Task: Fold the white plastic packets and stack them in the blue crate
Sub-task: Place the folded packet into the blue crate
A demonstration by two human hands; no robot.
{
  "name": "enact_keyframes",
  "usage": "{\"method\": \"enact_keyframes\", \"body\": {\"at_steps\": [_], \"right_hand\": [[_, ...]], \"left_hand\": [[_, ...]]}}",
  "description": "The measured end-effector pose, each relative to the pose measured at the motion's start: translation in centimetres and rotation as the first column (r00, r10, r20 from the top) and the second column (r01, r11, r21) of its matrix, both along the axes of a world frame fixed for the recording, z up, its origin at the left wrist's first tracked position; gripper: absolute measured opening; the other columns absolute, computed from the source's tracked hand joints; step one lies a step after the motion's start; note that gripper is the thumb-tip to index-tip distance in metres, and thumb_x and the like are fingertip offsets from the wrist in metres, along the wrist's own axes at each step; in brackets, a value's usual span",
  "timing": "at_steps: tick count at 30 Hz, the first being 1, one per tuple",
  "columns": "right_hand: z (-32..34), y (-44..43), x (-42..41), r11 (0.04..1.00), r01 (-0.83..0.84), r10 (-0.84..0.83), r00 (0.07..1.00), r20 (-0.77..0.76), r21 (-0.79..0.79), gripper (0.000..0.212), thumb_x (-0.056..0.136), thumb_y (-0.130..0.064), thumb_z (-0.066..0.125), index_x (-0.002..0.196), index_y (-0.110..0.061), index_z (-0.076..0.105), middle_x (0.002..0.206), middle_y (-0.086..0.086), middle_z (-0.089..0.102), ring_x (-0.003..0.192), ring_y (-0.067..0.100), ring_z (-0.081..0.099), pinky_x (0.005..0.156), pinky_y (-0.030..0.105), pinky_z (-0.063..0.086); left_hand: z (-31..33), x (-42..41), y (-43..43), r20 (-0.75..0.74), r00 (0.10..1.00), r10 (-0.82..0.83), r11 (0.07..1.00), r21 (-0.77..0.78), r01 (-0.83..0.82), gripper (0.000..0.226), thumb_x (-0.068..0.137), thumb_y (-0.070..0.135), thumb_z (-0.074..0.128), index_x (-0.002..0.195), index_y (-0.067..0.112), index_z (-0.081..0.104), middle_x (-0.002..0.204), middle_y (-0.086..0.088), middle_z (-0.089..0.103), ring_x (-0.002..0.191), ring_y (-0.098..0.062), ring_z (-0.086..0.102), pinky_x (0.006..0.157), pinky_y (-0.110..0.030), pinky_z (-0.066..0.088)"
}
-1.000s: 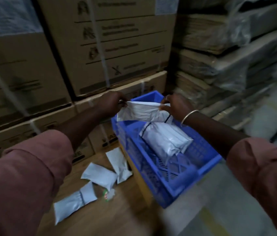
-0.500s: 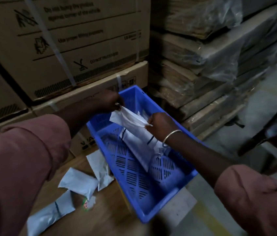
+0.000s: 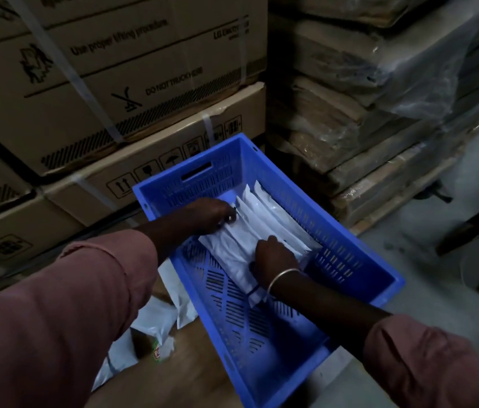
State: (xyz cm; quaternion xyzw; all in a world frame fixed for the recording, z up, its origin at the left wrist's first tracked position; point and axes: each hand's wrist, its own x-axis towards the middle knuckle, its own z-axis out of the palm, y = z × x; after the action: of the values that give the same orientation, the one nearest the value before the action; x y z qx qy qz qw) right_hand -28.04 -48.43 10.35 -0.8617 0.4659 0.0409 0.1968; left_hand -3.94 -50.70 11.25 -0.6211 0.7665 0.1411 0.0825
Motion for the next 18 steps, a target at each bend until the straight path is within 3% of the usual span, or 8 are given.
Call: {"method": "enact_keyframes", "body": {"at_steps": [2, 7, 9, 11, 13, 15, 16, 18], "right_hand": [[-0.7, 0.2, 0.3, 0.995, -0.011, 0.007, 0.999, -0.032, -0.101, 0.025, 0.089, -0.021, 0.061, 0.111, -0.01, 0.058, 0.124, 0.015, 0.046, 0.113, 0.034, 0.05, 0.082, 0.041, 0.05], [-1.2, 0.1, 0.9, 0.986, 0.027, -0.032, 0.999, -0.03, -0.163, 0.022, 0.089, -0.015, 0.06, 0.11, -0.009, 0.057, 0.122, 0.016, 0.045, 0.107, 0.033, 0.052, 0.078, 0.04, 0.052], [-1.1, 0.1, 0.8, 0.988, 0.012, -0.018, 0.999, -0.036, -0.152, 0.022, 0.089, -0.015, 0.061, 0.109, -0.011, 0.056, 0.118, 0.015, 0.051, 0.106, 0.032, 0.054, 0.081, 0.039, 0.051], [-0.9, 0.1, 0.6, 0.99, -0.017, 0.012, 0.999, -0.039, -0.142, 0.021, 0.088, -0.016, 0.062, 0.108, -0.011, 0.057, 0.113, 0.014, 0.058, 0.107, 0.032, 0.055, 0.083, 0.038, 0.049], [-0.7, 0.1, 0.6, 0.987, -0.019, 0.018, 1.0, -0.011, -0.16, 0.018, 0.086, -0.013, 0.061, 0.104, -0.012, 0.059, 0.108, 0.013, 0.06, 0.104, 0.032, 0.057, 0.081, 0.036, 0.049], [-0.4, 0.0, 0.7, 0.981, -0.009, 0.015, 1.0, 0.028, -0.192, 0.017, 0.082, -0.006, 0.063, 0.098, -0.01, 0.06, 0.103, 0.013, 0.06, 0.094, 0.033, 0.061, 0.071, 0.036, 0.048], [-0.3, 0.0, 0.7, 0.977, -0.012, 0.021, 0.999, 0.039, -0.213, 0.017, 0.08, -0.002, 0.064, 0.094, -0.009, 0.06, 0.099, 0.014, 0.059, 0.087, 0.034, 0.063, 0.064, 0.036, 0.046], [-0.2, -0.2, 0.7, 0.964, -0.028, 0.042, 0.998, 0.044, -0.266, 0.019, 0.074, 0.003, 0.067, 0.088, -0.008, 0.06, 0.092, 0.015, 0.058, 0.075, 0.035, 0.063, 0.053, 0.035, 0.038]], "left_hand": [[-0.2, 0.1, 0.2, -0.035, 0.998, -0.051, 0.998, -0.029, 0.05, 0.058, 0.081, 0.012, 0.068, 0.136, 0.022, 0.054, 0.121, -0.002, 0.065, 0.104, -0.025, 0.065, 0.083, -0.03, 0.047], [-0.8, 0.1, 0.3, 0.116, 0.986, -0.121, 0.988, -0.078, 0.131, 0.084, 0.081, 0.017, 0.072, 0.15, 0.033, 0.028, 0.113, -0.003, 0.057, 0.083, -0.027, 0.064, 0.07, -0.04, 0.053], [-0.7, -0.1, 0.2, 0.131, 0.984, -0.122, 0.991, -0.035, 0.127, 0.071, 0.085, 0.022, 0.067, 0.146, 0.034, 0.032, 0.114, -0.002, 0.055, 0.085, -0.027, 0.065, 0.071, -0.038, 0.051], [-0.3, -0.8, 0.1, 0.088, 0.996, -0.032, 0.999, 0.016, 0.031, 0.055, 0.082, 0.043, 0.057, 0.135, 0.031, 0.048, 0.11, 0.002, 0.054, 0.097, -0.031, 0.063, 0.075, -0.036, 0.048], [-0.1, -1.4, -0.2, 0.108, 0.991, -0.074, 0.997, -0.03, 0.077, 0.059, 0.078, 0.056, 0.037, 0.125, 0.026, 0.057, 0.112, 0.001, 0.056, 0.11, -0.034, 0.059, 0.084, -0.036, 0.045], [0.1, -1.7, -0.5, 0.215, 0.968, -0.131, 0.982, -0.106, 0.156, 0.043, 0.091, 0.042, 0.041, 0.125, 0.02, 0.056, 0.124, -0.01, 0.056, 0.111, -0.036, 0.058, 0.087, -0.041, 0.046], [0.4, -1.9, -0.4, 0.182, 0.981, -0.062, 0.982, -0.162, 0.092, 0.033, 0.093, 0.031, 0.051, 0.123, 0.016, 0.054, 0.121, -0.015, 0.056, 0.102, -0.036, 0.061, 0.078, -0.042, 0.048], [0.7, -1.7, 0.0, 0.204, 0.972, -0.117, 0.935, -0.306, 0.177, 0.035, 0.085, 0.017, 0.068, 0.113, 0.013, 0.046, 0.104, -0.016, 0.055, 0.076, -0.035, 0.062, 0.055, -0.036, 0.042]]}}
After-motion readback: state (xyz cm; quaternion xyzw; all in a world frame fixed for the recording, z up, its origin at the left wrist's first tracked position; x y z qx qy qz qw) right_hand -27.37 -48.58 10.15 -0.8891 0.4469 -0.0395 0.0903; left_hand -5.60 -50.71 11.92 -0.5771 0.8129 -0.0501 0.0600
